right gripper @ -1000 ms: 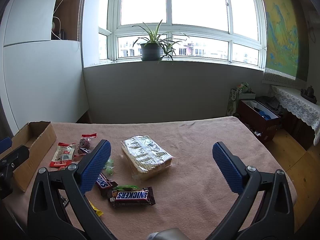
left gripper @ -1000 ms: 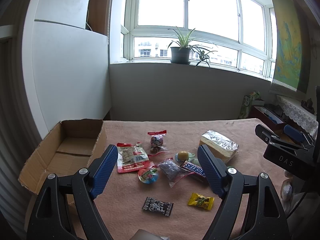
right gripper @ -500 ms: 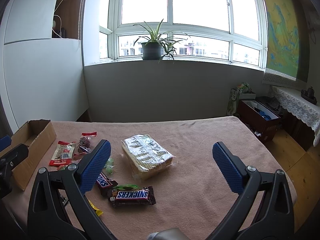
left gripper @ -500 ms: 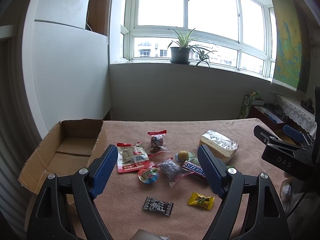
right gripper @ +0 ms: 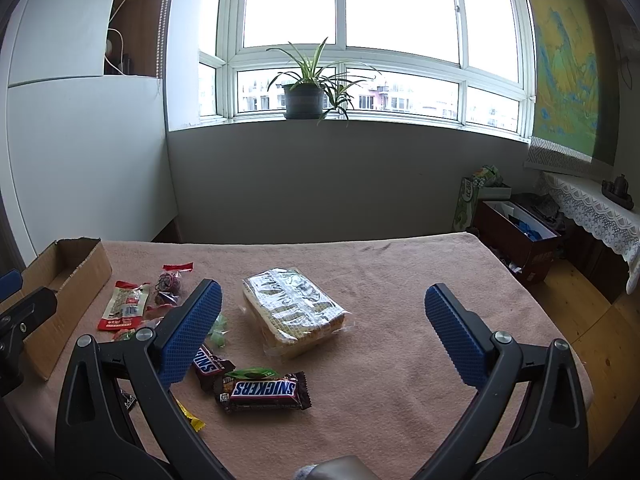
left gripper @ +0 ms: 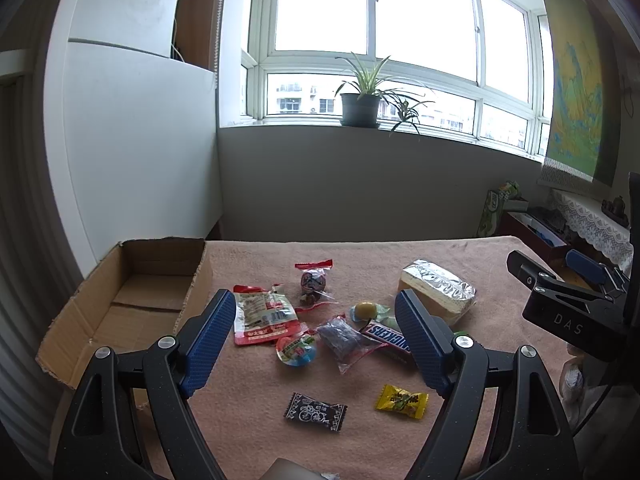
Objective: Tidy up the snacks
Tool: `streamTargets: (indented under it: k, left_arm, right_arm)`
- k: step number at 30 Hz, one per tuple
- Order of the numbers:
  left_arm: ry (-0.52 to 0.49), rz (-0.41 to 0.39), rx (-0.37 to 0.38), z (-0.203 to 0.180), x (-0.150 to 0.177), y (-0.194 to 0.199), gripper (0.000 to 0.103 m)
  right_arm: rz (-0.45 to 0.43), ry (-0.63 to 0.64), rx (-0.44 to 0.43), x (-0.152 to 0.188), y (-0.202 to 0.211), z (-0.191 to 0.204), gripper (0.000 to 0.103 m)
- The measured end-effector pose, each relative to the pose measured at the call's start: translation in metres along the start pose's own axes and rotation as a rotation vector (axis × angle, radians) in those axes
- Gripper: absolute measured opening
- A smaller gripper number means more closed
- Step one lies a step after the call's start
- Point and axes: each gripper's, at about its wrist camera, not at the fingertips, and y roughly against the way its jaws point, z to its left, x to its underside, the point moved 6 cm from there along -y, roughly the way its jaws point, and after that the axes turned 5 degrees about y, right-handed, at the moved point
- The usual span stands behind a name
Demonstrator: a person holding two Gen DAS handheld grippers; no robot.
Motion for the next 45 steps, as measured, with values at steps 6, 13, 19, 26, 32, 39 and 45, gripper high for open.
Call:
streamTargets:
  k: [6,13,19,26,32,39,45]
  left_arm:
    - [0.004,0.002,0.005,0.000,0.000,0.000,0.082]
    - [0.007,0.018,0.003,0.007,0.003,-0.001,0.082]
    - [0.041,0.019,0.008,0.019,0.000,0.001,0.082]
    - [0.081,0.055,0.022,0.034,0.009,-0.001,0.082]
    - [0.096,0.153,0.100,0.029,0.044,-0.001,0.081]
    - [0.092,0.302,0.159,0.016,0.080,-0.018,0.075]
    - [0.145,0.371,0.166,0.027,0.091,-0.031,0.075]
  right_arm:
    - [0.004,0.003,-0.001,0.002,0.000,-0.002,0.103]
    - [0.033,-0.012,-0.036,0.004,-0.006,-0.011,0.103]
    - [0.112,-0.061,-0.158,0.012,-0.016,-0.026,0.103]
    - [0.229,-0.088,-0.306,0.035,-0.033,-0.032,0.090]
    - [0.356,-0.105,-0.484,0.056,-0.053,-0.017,0.070]
    - [0.450,-0.147,-0.611,0.069,-0.070,-0.005,0.068]
    - [0.541,-0.157,-0.698,0.075,-0.085,0.012,0.059]
